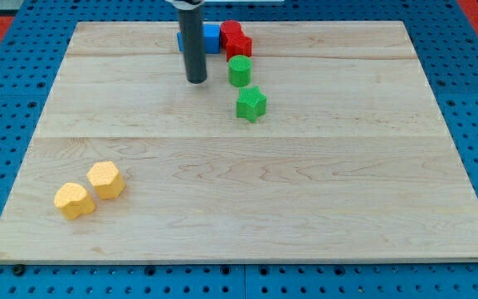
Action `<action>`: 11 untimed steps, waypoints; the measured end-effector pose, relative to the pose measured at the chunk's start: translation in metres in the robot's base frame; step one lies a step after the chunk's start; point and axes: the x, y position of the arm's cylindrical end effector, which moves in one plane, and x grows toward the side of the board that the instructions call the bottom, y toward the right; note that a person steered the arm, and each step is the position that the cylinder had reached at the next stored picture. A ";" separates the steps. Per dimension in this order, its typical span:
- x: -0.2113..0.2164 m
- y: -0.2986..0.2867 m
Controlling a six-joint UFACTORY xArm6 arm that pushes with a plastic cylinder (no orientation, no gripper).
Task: Separate the red circle from blue cube
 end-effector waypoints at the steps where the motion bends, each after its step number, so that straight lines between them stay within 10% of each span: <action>1: -0.015 -0.023; 5: -0.133 0.020; 11: -0.134 0.079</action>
